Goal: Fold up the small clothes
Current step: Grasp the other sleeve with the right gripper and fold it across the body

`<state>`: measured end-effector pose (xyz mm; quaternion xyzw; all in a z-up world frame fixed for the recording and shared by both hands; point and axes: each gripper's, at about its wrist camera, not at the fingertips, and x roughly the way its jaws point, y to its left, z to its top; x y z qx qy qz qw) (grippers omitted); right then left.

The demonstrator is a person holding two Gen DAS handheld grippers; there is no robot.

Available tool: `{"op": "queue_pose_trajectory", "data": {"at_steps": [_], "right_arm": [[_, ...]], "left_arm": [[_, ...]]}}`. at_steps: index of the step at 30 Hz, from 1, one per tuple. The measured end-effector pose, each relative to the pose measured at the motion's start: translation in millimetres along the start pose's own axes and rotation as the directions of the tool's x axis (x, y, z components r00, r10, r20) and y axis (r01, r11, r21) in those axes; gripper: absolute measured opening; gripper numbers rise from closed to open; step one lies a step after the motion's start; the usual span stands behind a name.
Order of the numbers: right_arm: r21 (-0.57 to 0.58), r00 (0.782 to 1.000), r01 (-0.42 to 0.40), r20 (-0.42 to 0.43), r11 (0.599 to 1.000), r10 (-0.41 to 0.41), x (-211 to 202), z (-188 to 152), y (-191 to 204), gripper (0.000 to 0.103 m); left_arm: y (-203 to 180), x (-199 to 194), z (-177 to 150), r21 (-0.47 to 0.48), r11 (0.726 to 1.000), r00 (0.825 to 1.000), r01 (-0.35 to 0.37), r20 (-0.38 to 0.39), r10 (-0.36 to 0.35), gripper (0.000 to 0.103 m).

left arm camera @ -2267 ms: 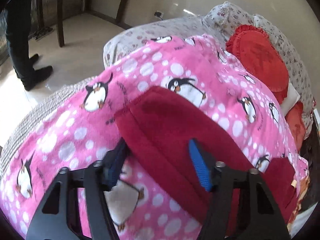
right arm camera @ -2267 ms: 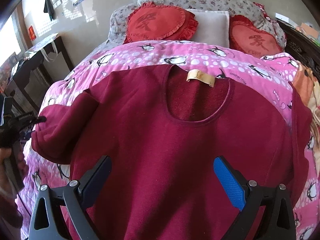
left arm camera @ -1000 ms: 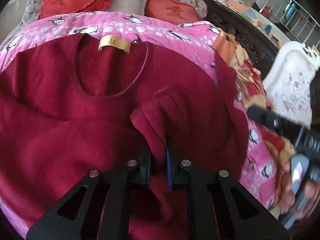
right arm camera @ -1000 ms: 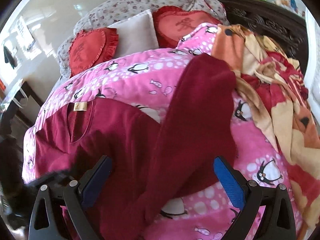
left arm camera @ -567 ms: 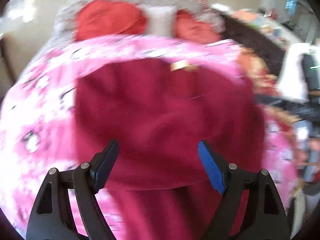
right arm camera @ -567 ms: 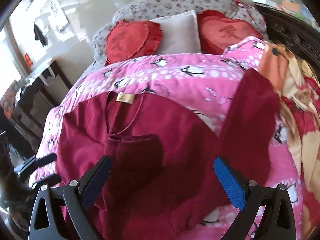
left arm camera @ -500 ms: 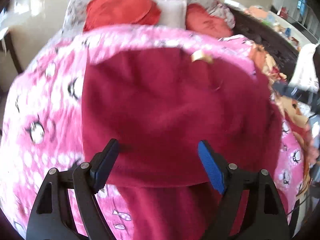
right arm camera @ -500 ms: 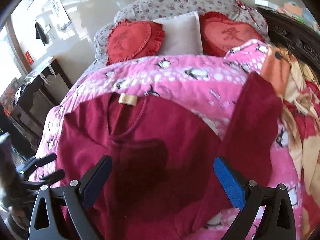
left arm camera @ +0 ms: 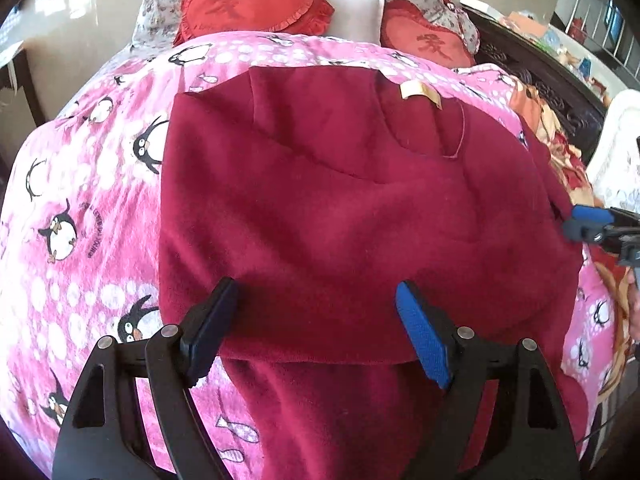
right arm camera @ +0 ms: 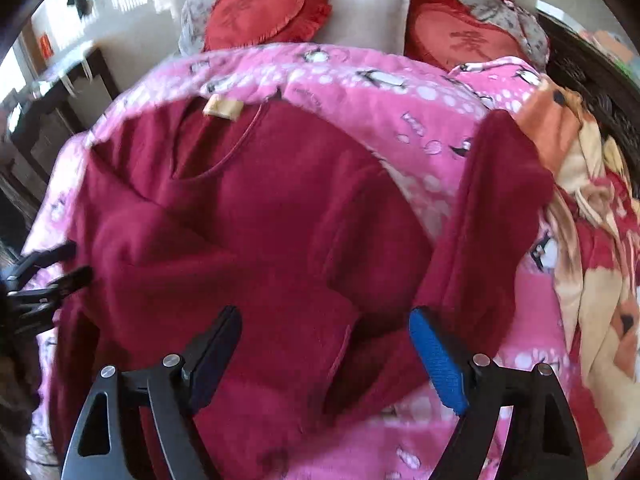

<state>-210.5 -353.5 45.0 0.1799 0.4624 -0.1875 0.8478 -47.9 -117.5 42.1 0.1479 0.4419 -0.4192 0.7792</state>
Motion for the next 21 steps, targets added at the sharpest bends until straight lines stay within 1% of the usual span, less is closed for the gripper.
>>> {"op": "queue_pose_trajectory", "data": {"at_steps": [2,4,5,6,7,8,9,11,12,14,15,16,17,18,19,21], "right_arm": [[-0.049,0.997,-0.053,0.049,0.997,0.055,-7,9,15,0.084],[-0.147,0.994,-0.088,0.053,0.985,0.097,0,17,43,0.084],[-0.208,0.992,-0.1,0.048,0.973,0.113,9,20,60,0.083],[-0.241,0.992,-0.103,0.047,0.965,0.117,14,20,71,0.08],[-0.297,0.992,-0.101,0.038,0.95,0.117,26,20,86,0.069],[-0.339,0.994,-0.093,0.024,0.936,0.107,38,21,94,0.055],[-0.361,0.995,-0.087,0.016,0.929,0.099,49,21,97,0.051],[-0.363,0.995,-0.097,-0.004,0.927,0.103,72,28,101,0.05],[-0.349,0.993,-0.114,-0.012,0.93,0.117,78,30,99,0.049],[-0.313,0.985,-0.17,-0.029,0.935,0.17,90,34,95,0.041],[-0.304,0.982,-0.186,-0.026,0.934,0.187,92,35,95,0.037],[-0.306,0.979,-0.199,-0.029,0.931,0.2,92,34,97,0.023],[-0.325,0.982,-0.184,-0.028,0.928,0.185,91,33,101,0.01],[-0.343,0.986,-0.163,-0.02,0.925,0.167,89,32,102,0.005],[-0.363,0.989,-0.14,-0.002,0.921,0.149,84,34,103,0.004],[-0.361,0.988,-0.128,0.037,0.924,0.151,70,37,104,0.004]], "left_arm": [[0,-3,1,-0.004,1.0,1.0,-0.002,0.003,0.002,0.081],[1,-10,0,-0.006,1.0,1.0,0.001,0.01,-0.001,0.081],[1,-13,0,-0.003,1.0,1.0,0.002,0.012,-0.002,0.081],[3,-17,-1,0.007,1.0,1.0,-0.005,0.015,0.004,0.081],[4,-19,-1,0.013,1.0,1.0,-0.015,0.02,0.015,0.081],[6,-22,-1,0.017,0.999,0.999,-0.028,0.027,0.027,0.081],[9,-24,-1,0.016,0.999,0.999,-0.035,0.03,0.035,0.081],[15,-26,-1,0.002,0.999,0.999,-0.037,0.033,0.037,0.081],[18,-25,-1,-0.008,0.999,0.999,-0.037,0.033,0.037,0.081],[23,-24,-1,-0.023,0.999,0.999,-0.04,0.029,0.041,0.081],[24,-23,0,-0.029,0.999,0.999,-0.042,0.028,0.043,0.081],[26,-24,0,-0.035,0.999,0.999,-0.042,0.032,0.043,0.081],[27,-24,0,-0.039,0.998,0.998,-0.04,0.036,0.042,0.081],[28,-24,2,-0.042,0.998,0.998,-0.039,0.041,0.041,0.081],[29,-25,4,-0.045,0.998,0.998,-0.041,0.049,0.043,0.081],[29,-27,9,-0.047,0.997,0.995,-0.058,0.073,0.061,0.081]]}}
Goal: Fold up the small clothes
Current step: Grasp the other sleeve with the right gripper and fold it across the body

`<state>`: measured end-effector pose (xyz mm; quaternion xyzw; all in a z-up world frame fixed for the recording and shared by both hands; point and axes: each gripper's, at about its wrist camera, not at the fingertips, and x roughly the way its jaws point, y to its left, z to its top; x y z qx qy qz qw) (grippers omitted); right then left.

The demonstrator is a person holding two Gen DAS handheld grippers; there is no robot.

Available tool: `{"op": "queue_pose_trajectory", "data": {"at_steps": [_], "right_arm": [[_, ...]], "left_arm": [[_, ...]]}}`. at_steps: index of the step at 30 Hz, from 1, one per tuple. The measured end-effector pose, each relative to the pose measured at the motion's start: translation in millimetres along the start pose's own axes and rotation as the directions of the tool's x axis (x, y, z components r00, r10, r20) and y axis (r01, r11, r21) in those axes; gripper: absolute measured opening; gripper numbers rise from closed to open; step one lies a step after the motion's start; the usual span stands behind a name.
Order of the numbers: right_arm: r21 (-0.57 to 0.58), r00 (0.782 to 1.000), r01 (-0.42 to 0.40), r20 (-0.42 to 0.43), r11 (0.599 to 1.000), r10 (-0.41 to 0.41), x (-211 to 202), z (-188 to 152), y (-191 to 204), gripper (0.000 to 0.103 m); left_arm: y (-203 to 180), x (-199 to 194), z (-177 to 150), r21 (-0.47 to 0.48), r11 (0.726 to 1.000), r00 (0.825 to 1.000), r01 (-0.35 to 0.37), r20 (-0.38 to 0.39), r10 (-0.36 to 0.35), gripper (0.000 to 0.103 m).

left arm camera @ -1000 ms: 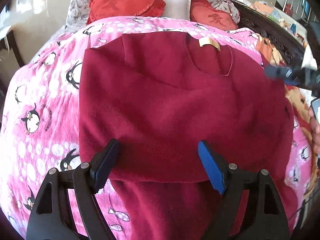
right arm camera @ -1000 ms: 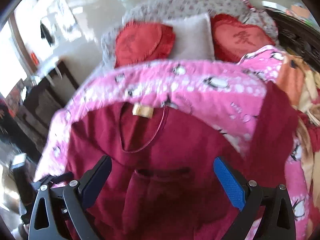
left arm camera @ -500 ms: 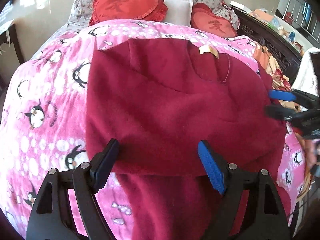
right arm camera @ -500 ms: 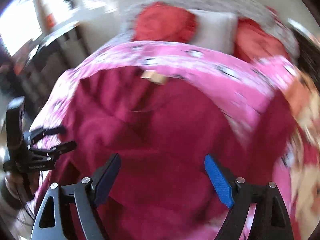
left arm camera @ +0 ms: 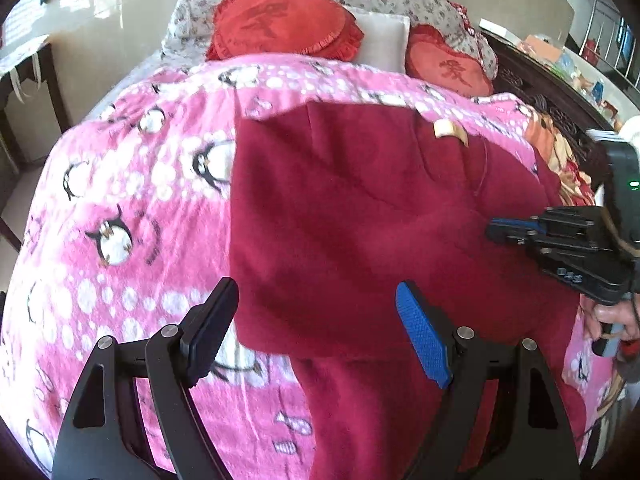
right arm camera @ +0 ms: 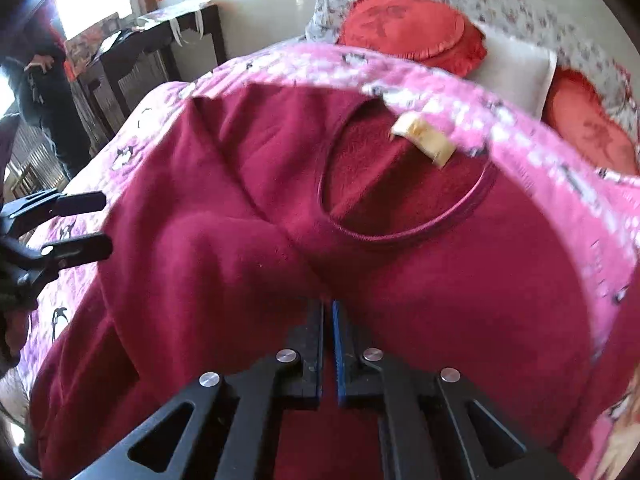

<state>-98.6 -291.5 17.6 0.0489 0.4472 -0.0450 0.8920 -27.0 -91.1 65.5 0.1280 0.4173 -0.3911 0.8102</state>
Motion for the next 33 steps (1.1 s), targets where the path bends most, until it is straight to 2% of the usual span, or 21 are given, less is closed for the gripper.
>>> {"op": "queue_pose_trajectory", "data": {"at_steps": [3,6,9,12,13,14,16,17,19,21,23,24,25,27,30,31,33], "right_arm": [[0.016,0.996,0.03,0.08,0.999,-0.032,-24,7,-2,0.004],[0.049,0.985,0.1,0.135,0.994,-0.105,-36,20,-8,0.003],[0.117,0.985,0.126,0.1,0.985,-0.138,-23,22,-21,0.003],[0.138,0.989,0.147,0.0,0.979,-0.148,-13,8,-29,0.004],[0.152,0.993,0.121,-0.009,0.981,-0.121,-16,5,-34,0.005],[0.177,0.995,0.093,0.014,0.98,-0.097,-28,2,-39,0.011],[0.221,0.992,0.099,0.053,0.97,-0.113,-52,-6,-47,0.024],[0.234,0.992,0.086,0.071,0.968,-0.106,-62,-11,-51,0.028],[0.249,0.993,0.051,0.089,0.967,-0.075,-77,-34,-58,0.029],[0.256,0.995,0.09,0.022,0.963,-0.099,-69,-55,-62,0.029],[0.277,0.989,0.14,-0.083,0.951,-0.121,-51,-80,-75,0.029],[0.296,0.991,0.124,-0.082,0.947,-0.104,-54,-87,-79,0.029],[0.338,0.996,0.086,-0.045,0.937,-0.075,-64,-93,-86,0.028],[0.385,0.997,0.071,0.0,0.92,-0.077,-85,-95,-97,0.028],[0.456,0.989,0.091,0.061,0.885,-0.134,-113,-94,-114,0.038],[0.488,0.984,0.114,0.062,0.865,-0.165,-119,-93,-122,0.045],[0.515,0.978,0.153,0.045,0.843,-0.205,-120,-88,-133,0.046]], "left_arm": [[-4,-2,10,0.015,0.999,0.999,-0.03,0.036,0.029,0.081],[-6,1,20,0.008,1.0,0.998,-0.029,0.061,0.028,0.081],[-8,15,26,0.004,0.998,0.996,-0.065,0.057,0.065,0.081],[-5,33,28,-0.012,0.996,0.996,-0.086,0.024,0.086,0.081],[-4,40,27,-0.015,0.996,0.996,-0.093,0.005,0.093,0.081],[-2,47,26,-0.012,0.994,0.994,-0.107,-0.018,0.107,0.081],[0,56,23,-0.009,0.992,0.991,-0.128,-0.048,0.127,0.081],[3,60,21,-0.015,0.992,0.991,-0.125,-0.057,0.124,0.081],[8,65,18,-0.043,0.993,0.992,-0.11,-0.069,0.107,0.082],[11,68,18,-0.074,0.992,0.992,-0.102,-0.083,0.095,0.082],[10,63,19,-0.086,0.991,0.992,-0.102,-0.077,0.096,0.081],[7,55,19,-0.087,0.991,0.993,-0.101,-0.062,0.096,0.081],[3,48,20,-0.082,0.992,0.995,-0.097,-0.045,0.094,0.081],[-7,34,22,-0.062,0.994,0.996,-0.085,-0.004,0.085,0.081],[-25,20,27,-0.03,0.998,0.998,-0.057,0.038,0.058,0.081],[-32,17,28,-0.019,0.999,0.998,-0.044,0.046,0.045,0.081],[-43,20,31,0.001,1.0,0.999,-0.023,0.036,0.023,0.081]]}}
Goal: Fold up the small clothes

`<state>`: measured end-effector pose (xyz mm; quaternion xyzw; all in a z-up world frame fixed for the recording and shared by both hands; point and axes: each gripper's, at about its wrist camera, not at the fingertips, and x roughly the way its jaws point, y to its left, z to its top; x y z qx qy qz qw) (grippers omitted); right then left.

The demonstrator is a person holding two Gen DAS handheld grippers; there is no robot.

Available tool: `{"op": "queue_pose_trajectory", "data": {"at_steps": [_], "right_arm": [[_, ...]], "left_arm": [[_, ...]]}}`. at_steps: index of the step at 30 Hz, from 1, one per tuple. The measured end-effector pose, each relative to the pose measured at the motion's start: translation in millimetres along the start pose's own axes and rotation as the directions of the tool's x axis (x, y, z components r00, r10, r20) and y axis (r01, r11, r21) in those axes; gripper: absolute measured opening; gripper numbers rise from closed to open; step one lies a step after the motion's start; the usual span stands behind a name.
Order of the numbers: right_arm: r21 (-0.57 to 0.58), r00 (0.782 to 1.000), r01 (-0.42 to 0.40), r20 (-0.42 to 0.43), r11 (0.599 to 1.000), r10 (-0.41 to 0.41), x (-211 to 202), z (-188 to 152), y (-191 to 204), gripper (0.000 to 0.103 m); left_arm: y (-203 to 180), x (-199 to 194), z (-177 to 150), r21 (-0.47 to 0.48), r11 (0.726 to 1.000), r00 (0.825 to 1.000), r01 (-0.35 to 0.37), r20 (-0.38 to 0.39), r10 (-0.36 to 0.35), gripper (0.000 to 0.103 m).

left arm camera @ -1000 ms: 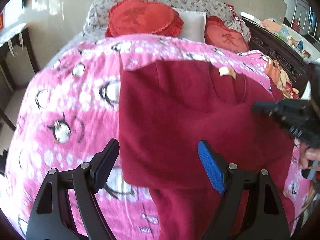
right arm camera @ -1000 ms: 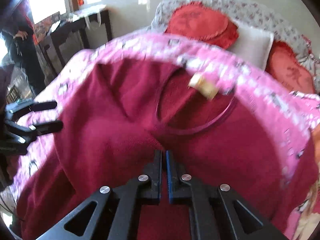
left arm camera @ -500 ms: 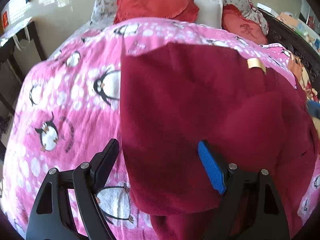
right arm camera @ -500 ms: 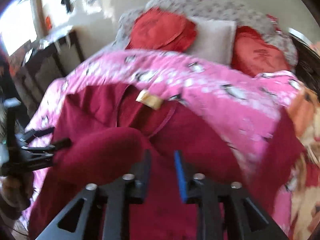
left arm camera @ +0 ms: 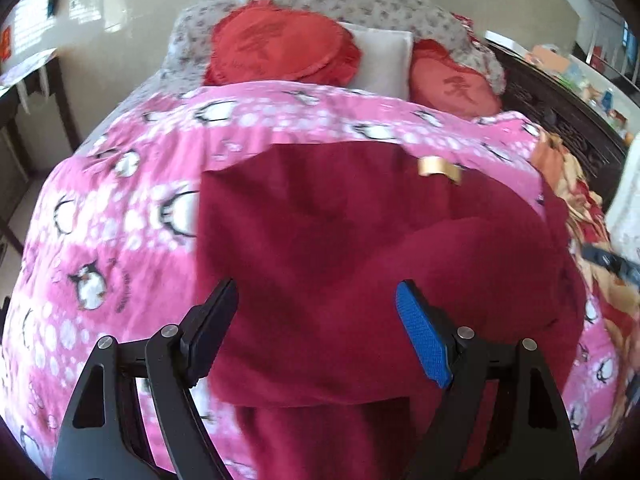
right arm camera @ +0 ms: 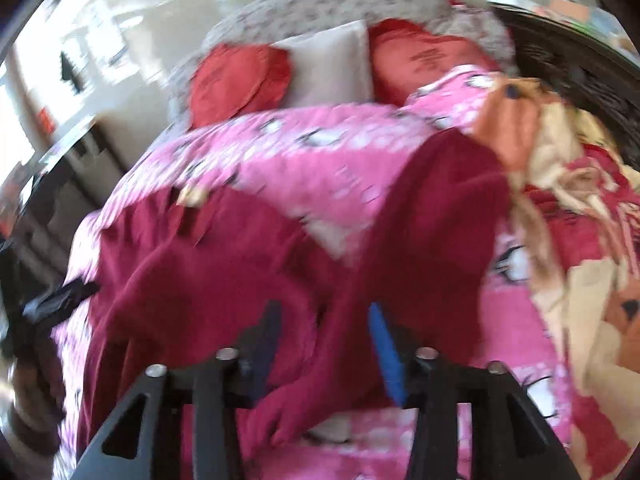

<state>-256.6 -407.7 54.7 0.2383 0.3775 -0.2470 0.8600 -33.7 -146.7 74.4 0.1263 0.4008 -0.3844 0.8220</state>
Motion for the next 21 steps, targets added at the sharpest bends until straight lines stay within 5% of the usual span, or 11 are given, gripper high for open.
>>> {"op": "queue_pose_trajectory", "data": {"at_steps": [7,9,10,15,21], "right_arm": [[0.043,0.988,0.145,-0.063,0.989,-0.142,60,28,-11,0.046],[0.048,0.989,0.115,-0.096,0.992,-0.11,70,26,-21,0.023],[0.071,0.991,0.093,-0.103,0.993,-0.086,66,23,-29,0.01],[0.13,0.996,0.085,-0.013,0.988,-0.084,-7,-7,-63,0.007],[0.199,0.993,0.064,-0.108,0.978,-0.043,-30,-54,-108,0.008]], "left_arm": [[-30,12,-8,0.036,0.999,0.998,0.02,-0.058,-0.018,0.081],[-32,9,-8,0.039,0.999,0.998,0.025,-0.057,-0.022,0.081],[-33,8,-9,0.042,0.999,0.998,0.025,-0.055,-0.023,0.081],[-31,11,-7,0.046,0.999,0.998,0.024,-0.053,-0.022,0.081],[-32,16,-9,0.012,0.999,0.996,0.046,-0.073,-0.045,0.081]]}}
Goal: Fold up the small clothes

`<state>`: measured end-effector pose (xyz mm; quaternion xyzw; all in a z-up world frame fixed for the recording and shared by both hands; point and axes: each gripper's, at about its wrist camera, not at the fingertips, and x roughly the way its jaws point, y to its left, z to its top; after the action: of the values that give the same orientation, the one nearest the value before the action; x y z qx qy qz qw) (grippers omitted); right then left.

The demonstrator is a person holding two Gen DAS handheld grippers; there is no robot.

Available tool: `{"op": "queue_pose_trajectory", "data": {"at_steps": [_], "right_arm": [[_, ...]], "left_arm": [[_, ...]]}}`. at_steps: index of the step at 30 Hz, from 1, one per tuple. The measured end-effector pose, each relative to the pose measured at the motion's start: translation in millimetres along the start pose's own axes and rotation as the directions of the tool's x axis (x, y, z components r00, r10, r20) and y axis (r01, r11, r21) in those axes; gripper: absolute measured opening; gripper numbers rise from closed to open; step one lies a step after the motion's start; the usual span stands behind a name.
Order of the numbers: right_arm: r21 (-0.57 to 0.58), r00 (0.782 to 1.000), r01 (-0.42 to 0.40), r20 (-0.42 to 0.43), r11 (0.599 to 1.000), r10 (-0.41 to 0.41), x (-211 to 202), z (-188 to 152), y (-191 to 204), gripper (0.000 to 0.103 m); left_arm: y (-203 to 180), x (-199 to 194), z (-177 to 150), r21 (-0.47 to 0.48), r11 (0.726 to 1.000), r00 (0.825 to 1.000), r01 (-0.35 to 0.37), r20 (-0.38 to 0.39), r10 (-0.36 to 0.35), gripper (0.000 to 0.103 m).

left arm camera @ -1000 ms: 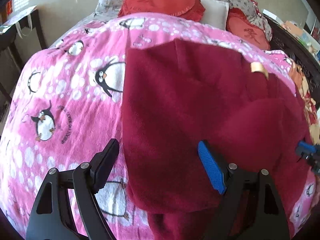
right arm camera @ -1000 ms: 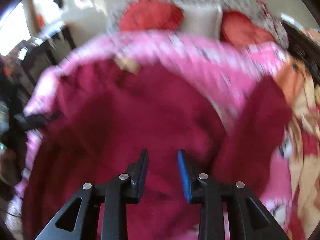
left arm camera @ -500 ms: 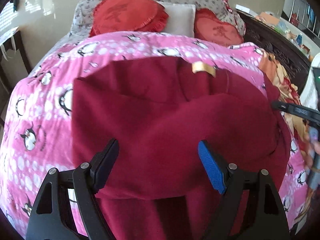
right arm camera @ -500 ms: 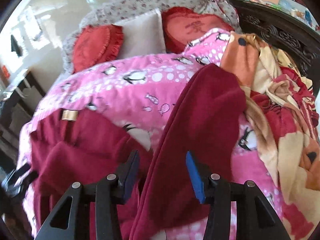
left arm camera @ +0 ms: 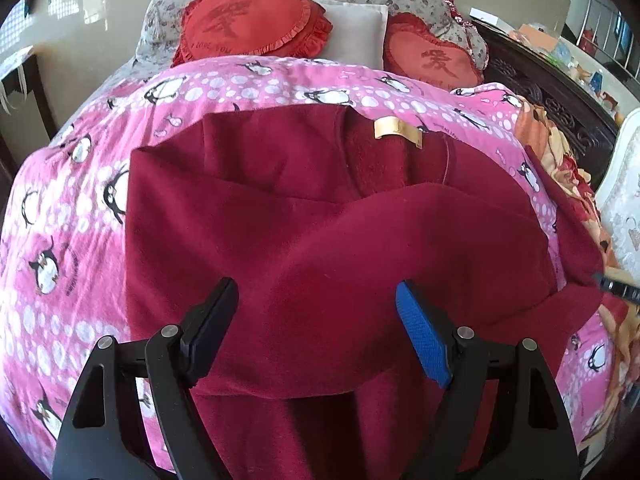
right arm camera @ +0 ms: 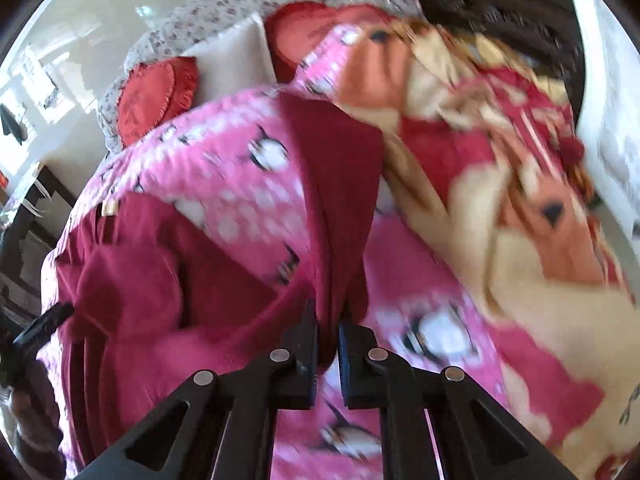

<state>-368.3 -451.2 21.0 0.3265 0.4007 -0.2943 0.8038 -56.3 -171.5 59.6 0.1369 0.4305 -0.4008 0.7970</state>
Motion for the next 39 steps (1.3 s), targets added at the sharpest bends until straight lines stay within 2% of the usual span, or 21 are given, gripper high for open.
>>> {"op": "queue_pose_trajectory", "data": {"at_steps": [1,2,3,6,8,9,12,14,16,17,18,19,20,22,24,25,26,28,32,36,39], "right_arm": [[0.008,1.0,0.007,-0.008,1.0,-0.007,-1,-3,-4,0.021],[0.016,0.999,0.039,-0.005,0.999,-0.039,-2,-2,-7,0.044],[0.019,0.998,0.062,0.02,0.998,-0.062,-7,-2,-9,0.049],[0.008,0.993,0.072,0.091,0.997,-0.072,-17,12,-5,0.049],[-0.041,0.99,0.077,0.124,0.996,-0.072,-18,25,10,0.049],[-0.097,0.985,0.115,0.141,0.989,-0.1,-15,34,25,0.049],[-0.237,0.958,0.243,0.21,0.941,-0.195,1,58,64,0.05],[-0.309,0.944,0.308,0.22,0.9,-0.247,21,73,78,0.062],[-0.368,0.935,0.347,0.209,0.863,-0.287,50,87,85,0.062],[-0.376,0.936,0.346,0.195,0.86,-0.291,61,91,82,0.051],[-0.37,0.948,0.318,0.154,0.873,-0.28,72,97,74,0.037],[-0.348,0.958,0.285,0.116,0.893,-0.261,76,100,65,0.013],[-0.299,0.973,0.229,0.09,0.926,-0.211,73,102,53,0.009],[-0.214,0.987,0.137,0.11,0.967,-0.116,50,100,35,0.008],[-0.138,0.989,0.052,0.144,0.989,-0.032,21,98,21,0.008],[-0.088,0.983,-0.024,0.178,0.996,0.04,-1,96,11,0.008],[-0.05,0.969,-0.106,0.219,0.993,0.115,-25,94,4,0.008],[-0.041,0.939,-0.207,0.272,0.977,0.211,-58,95,5,0.008],[-0.145,0.879,-0.318,0.325,0.937,0.348,-110,101,54,0.008],[-0.295,0.815,-0.429,0.282,0.854,0.506,-126,97,140,0.008],[-0.353,0.789,-0.496,0.198,0.793,0.581,-106,87,196,0.008]], "left_arm": [[0,-1,0,-0.001,1.0,1.0,0.004,0.001,-0.004,0.081],[-1,-2,-1,0.001,1.0,1.0,0.004,0.003,-0.004,0.081],[-1,-3,0,0.004,1.0,1.0,0.0,0.004,0.0,0.081],[-3,-5,0,0.017,1.0,1.0,-0.004,0.008,0.004,0.081],[-5,-5,1,0.025,1.0,1.0,-0.01,0.009,0.01,0.081],[-6,-5,2,0.027,1.0,1.0,-0.011,0.01,0.011,0.081],[-8,-7,3,0.032,0.999,1.0,-0.005,0.014,0.005,0.081],[-10,-8,3,0.037,0.999,1.0,-0.004,0.013,0.004,0.081],[-10,-9,3,0.045,0.999,1.0,-0.01,0.01,0.009,0.081],[-9,-10,3,0.049,0.999,1.0,-0.013,0.01,0.013,0.081],[-7,-13,3,0.052,0.999,1.0,-0.016,0.014,0.015,0.081],[-5,-14,2,0.052,0.999,1.0,-0.016,0.017,0.016,0.081],[-3,-16,3,0.049,0.999,1.0,-0.017,0.019,0.016,0.081],[4,-18,4,0.035,0.999,1.0,-0.017,0.025,0.016,0.081],[13,-21,6,0.008,1.0,1.0,-0.01,0.028,0.01,0.081],[17,-22,8,-0.003,1.0,1.0,-0.008,0.029,0.008,0.081],[22,-24,10,-0.019,1.0,1.0,-0.008,0.029,0.009,0.081],[29,-29,14,-0.034,0.999,0.999,-0.01,0.038,0.011,0.081],[45,-52,25,-0.06,0.998,0.995,-0.023,0.096,0.029,0.081],[69,-73,31,-0.108,0.994,0.99,-0.017,0.137,0.032,0.081],[87,-82,31,-0.143,0.99,0.988,-0.016,0.15,0.037,0.081]]}}
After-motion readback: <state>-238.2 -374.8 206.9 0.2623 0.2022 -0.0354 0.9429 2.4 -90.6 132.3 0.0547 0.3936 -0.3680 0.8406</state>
